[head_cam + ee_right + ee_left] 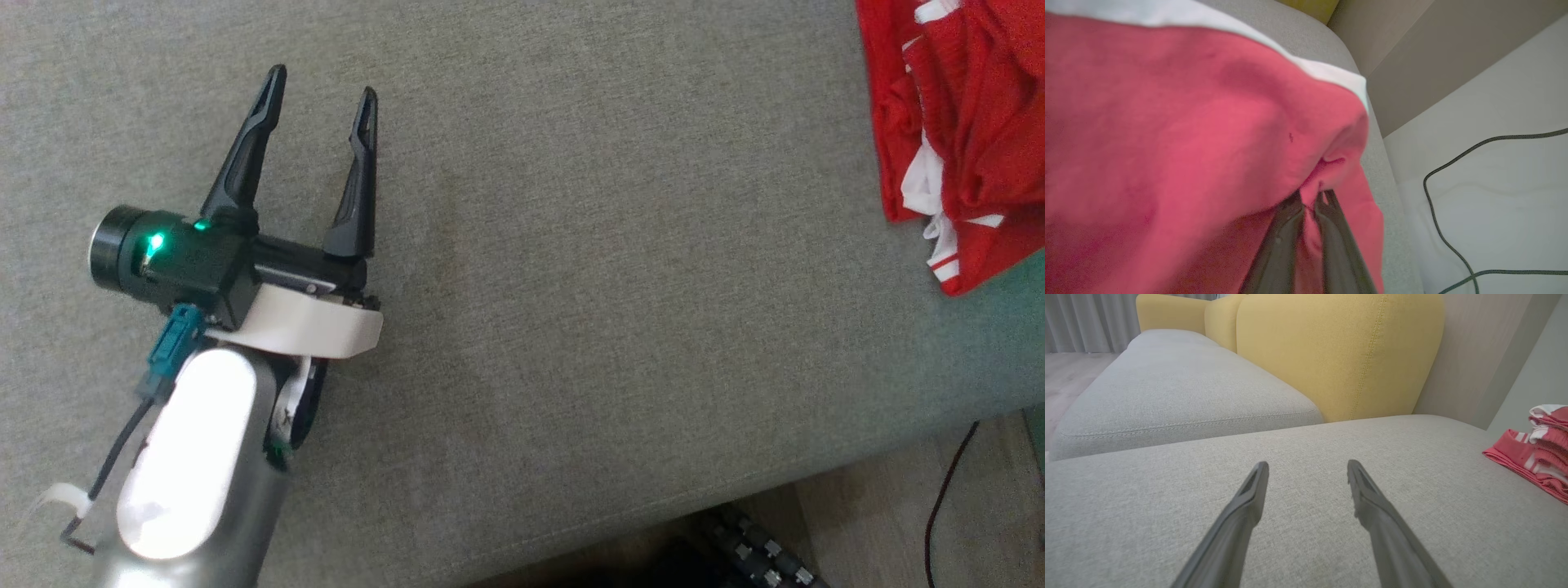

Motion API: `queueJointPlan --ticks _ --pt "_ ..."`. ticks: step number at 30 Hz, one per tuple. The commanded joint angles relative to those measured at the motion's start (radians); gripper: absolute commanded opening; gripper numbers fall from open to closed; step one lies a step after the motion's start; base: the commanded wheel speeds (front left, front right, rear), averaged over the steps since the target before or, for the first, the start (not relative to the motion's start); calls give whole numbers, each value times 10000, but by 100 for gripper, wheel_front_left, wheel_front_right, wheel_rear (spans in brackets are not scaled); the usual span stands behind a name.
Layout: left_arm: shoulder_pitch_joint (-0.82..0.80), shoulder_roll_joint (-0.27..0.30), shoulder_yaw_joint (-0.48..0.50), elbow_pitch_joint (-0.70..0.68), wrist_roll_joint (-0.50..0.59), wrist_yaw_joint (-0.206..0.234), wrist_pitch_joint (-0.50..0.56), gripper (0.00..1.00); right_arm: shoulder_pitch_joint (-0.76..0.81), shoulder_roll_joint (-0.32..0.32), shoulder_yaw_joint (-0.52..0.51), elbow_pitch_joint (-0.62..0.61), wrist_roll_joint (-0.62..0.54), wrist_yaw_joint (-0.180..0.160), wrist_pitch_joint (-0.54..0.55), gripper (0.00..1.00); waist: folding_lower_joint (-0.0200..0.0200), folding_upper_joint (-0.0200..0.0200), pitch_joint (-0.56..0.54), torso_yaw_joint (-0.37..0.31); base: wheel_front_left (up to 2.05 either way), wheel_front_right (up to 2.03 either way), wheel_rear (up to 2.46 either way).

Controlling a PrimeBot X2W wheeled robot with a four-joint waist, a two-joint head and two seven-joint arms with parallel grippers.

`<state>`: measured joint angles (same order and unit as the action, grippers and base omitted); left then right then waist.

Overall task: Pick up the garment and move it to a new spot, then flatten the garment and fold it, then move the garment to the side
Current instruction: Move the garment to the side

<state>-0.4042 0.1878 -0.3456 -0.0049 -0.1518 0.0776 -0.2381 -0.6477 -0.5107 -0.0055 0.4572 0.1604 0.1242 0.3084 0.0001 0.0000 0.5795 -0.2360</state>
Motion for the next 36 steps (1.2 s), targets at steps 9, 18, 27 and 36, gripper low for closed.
queueJointPlan --ticks 9,18,27,36 --pt "-162 218 222 -109 -61 -36 -44 100 307 905 -1224 180 -574 65 -1016 100 -1 0 -297 81 0 0 0" --pt "549 189 284 309 -285 117 -149 100 2124 2630 -2180 -2204 -970 65 -2095 100 -1 0 -1695 138 0 0 0" --pt "1513 213 431 453 -569 350 -183 100 4448 4167 -1222 -5213 -809 65 -2167 100 -1 0 -2957 684 0 0 0" --pt "2386 271 725 426 -830 687 -205 100 5408 4568 147 -5712 -343 65 -2435 100 -1 0 -4106 1880 0 0 0"
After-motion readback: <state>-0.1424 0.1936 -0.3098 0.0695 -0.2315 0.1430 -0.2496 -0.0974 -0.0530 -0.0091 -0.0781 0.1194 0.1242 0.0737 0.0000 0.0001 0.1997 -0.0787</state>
